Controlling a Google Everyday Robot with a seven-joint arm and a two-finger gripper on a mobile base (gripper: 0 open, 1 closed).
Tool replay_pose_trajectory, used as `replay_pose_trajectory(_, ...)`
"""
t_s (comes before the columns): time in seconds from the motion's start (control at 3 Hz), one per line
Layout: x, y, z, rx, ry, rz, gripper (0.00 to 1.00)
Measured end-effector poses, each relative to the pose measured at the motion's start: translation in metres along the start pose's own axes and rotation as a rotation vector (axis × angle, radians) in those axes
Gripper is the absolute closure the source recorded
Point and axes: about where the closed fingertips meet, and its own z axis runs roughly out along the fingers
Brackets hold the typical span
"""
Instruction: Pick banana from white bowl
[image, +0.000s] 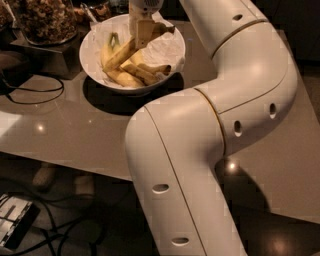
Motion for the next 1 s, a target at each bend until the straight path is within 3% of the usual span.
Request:
replay_pose_trajectory(0.33,-0.002,-0.002,-0.002,0.012,-0.008,-0.005,1.0)
replay_pose_trajectory(1.0,-0.014,0.001,-0.051,0.094,-0.107,0.001,1.0)
